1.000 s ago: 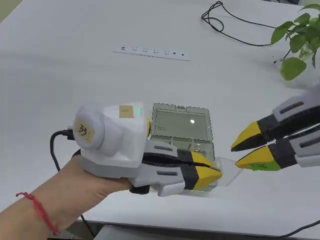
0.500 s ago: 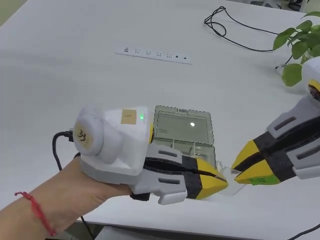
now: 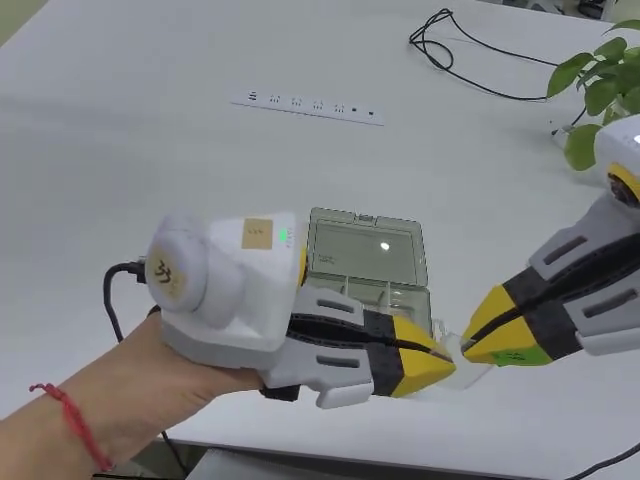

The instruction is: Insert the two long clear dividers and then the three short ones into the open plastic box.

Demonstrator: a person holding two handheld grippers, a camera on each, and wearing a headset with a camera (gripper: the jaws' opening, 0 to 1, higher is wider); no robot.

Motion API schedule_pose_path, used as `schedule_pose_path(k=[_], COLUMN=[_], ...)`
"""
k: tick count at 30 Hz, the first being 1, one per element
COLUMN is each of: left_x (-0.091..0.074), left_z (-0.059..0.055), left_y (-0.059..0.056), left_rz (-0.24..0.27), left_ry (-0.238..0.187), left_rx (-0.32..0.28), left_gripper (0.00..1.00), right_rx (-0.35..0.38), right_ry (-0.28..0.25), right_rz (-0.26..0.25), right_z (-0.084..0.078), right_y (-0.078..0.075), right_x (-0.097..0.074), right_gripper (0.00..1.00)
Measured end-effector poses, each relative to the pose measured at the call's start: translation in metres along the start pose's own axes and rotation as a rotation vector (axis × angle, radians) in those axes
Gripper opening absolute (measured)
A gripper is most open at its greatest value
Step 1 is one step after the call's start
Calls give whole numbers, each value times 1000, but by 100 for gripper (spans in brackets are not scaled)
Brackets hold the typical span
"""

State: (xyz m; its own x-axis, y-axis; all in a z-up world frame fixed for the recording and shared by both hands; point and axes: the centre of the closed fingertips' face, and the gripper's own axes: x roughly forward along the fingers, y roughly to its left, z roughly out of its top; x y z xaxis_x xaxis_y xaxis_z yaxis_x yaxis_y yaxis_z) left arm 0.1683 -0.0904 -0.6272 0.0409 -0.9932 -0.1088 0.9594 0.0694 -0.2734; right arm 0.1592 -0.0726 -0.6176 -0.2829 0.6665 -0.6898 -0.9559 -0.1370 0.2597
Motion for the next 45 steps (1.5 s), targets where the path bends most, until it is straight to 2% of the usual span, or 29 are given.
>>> schedule_pose_path(k=[5,15,24,36,45], left_x=[-1,-3,-10,-31,-42], left_z=[-2,-5,-10,-16,-22], left_y=[1,1,6,23,33], left_rz=[6,19,59,167,222], left_ry=[4,2,8,-11,-5], left_rx=[8,-24,-29,-60,-58], left_gripper=[0,0,3,20,37], right_rx=[4,4,1,2,3], right_ry=[-5,-11,-23,-27,-2], right_rz=[-4,-10,-20,-58,-101], right_z=[0,-2,-1,-4,-10], right_y=[1,0,-4,-18,-38], right_x=[2,3,-1,-10,-14], right_gripper=[3,3,3,3,3])
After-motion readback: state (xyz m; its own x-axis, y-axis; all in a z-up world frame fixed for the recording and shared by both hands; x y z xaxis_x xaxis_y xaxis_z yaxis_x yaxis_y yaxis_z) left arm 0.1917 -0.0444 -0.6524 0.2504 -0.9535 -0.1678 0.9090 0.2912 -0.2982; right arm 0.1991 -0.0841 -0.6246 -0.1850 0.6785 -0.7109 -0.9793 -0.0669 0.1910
